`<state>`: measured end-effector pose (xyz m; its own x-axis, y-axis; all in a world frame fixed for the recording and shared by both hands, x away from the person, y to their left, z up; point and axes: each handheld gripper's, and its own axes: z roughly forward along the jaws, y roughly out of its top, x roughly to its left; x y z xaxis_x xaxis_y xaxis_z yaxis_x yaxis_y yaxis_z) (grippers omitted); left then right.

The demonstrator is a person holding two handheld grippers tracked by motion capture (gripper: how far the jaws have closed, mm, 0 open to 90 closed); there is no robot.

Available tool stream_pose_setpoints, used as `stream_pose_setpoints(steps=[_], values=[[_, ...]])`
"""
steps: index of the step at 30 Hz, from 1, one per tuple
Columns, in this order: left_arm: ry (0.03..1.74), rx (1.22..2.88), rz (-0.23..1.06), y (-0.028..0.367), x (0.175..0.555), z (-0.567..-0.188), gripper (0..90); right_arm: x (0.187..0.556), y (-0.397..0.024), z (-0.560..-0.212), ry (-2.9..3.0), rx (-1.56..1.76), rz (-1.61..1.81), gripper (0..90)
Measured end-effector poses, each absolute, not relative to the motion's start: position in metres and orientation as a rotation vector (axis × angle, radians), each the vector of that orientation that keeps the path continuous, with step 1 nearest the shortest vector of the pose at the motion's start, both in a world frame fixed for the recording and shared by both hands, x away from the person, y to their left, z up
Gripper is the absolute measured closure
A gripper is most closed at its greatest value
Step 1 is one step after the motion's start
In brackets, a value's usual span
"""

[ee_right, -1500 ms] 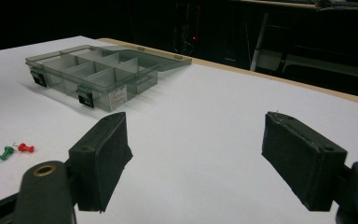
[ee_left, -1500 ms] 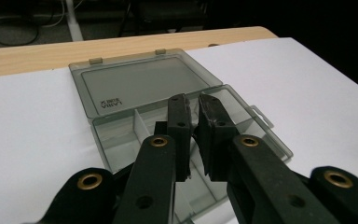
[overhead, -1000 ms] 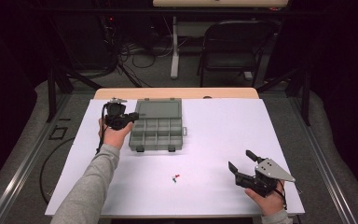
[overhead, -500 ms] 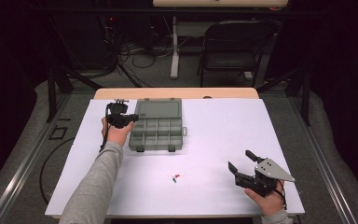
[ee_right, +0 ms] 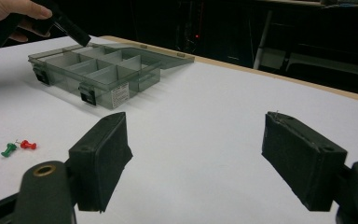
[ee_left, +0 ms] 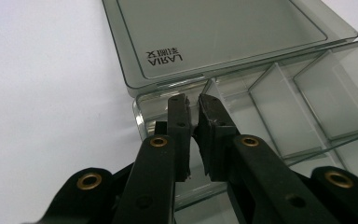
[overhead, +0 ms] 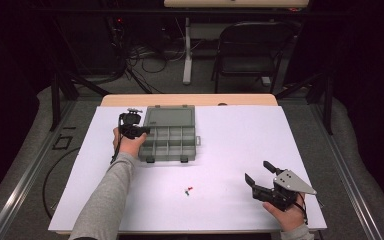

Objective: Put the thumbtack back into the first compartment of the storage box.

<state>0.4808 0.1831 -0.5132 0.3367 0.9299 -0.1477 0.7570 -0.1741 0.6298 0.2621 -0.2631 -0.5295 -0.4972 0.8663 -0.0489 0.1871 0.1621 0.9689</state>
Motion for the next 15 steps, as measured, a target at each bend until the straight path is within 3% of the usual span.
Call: stream_pose_setpoints(steps=[8, 15], values=[[1.462, 1.981, 0.345, 0.1825, 0.4801, -0.5133, 82.5, 0.2619, -0.2631, -0.5294, 1.808, 0.998, 1.371, 22.1], [1.443, 1.959, 0.369, 0.1798, 0.4774, -0.51, 73.2, 0.262, -0.2628, -0.5296, 1.81, 1.0, 1.369, 22.1]])
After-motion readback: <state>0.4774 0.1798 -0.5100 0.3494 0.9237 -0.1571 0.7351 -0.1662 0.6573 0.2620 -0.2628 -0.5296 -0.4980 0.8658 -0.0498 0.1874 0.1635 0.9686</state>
